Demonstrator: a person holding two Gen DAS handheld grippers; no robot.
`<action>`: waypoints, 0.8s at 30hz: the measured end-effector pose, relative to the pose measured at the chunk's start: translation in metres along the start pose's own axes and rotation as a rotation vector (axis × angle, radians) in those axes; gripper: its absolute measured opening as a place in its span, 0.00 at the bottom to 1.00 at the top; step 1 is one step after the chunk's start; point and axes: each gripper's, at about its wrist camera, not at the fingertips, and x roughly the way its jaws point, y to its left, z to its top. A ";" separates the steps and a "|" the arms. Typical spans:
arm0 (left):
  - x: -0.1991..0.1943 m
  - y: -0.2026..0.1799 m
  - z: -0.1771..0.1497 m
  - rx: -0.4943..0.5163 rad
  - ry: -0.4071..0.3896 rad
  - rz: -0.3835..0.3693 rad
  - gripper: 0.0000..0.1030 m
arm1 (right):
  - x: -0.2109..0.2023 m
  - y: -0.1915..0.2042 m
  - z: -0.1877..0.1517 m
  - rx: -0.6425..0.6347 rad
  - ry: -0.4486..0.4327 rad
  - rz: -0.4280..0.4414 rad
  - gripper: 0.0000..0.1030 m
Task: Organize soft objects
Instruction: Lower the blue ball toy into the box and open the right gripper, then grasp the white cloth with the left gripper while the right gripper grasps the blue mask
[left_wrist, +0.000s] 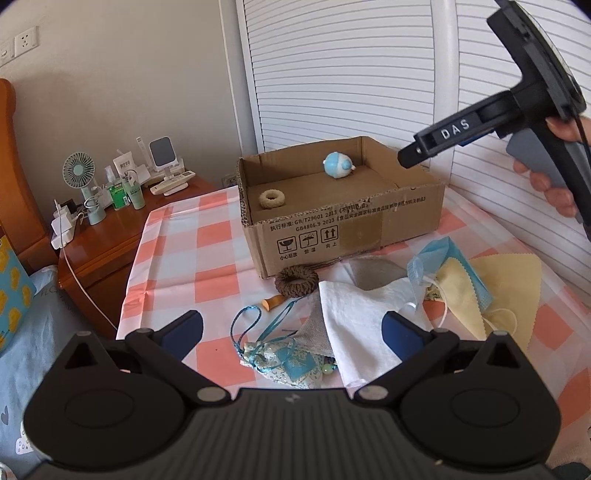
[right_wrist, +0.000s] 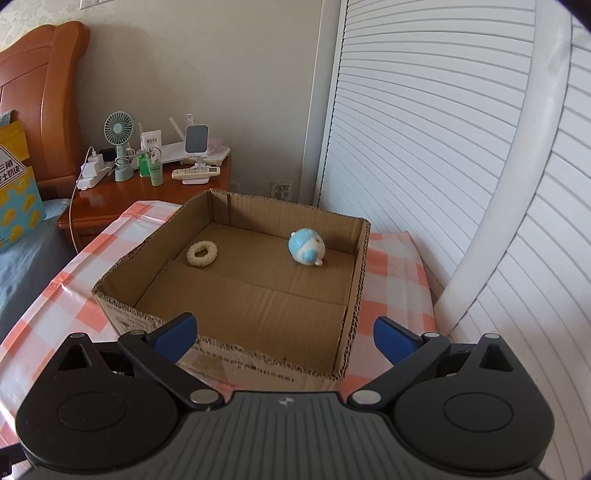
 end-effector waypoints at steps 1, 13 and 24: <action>0.001 -0.001 -0.001 0.004 0.003 -0.007 0.99 | -0.004 0.001 -0.006 -0.001 -0.001 -0.003 1.00; 0.008 -0.016 -0.010 0.027 0.036 -0.049 0.99 | -0.040 -0.001 -0.098 0.107 0.032 -0.020 1.00; 0.029 -0.029 -0.011 0.040 0.083 -0.089 0.99 | -0.025 -0.019 -0.119 0.164 0.060 -0.060 1.00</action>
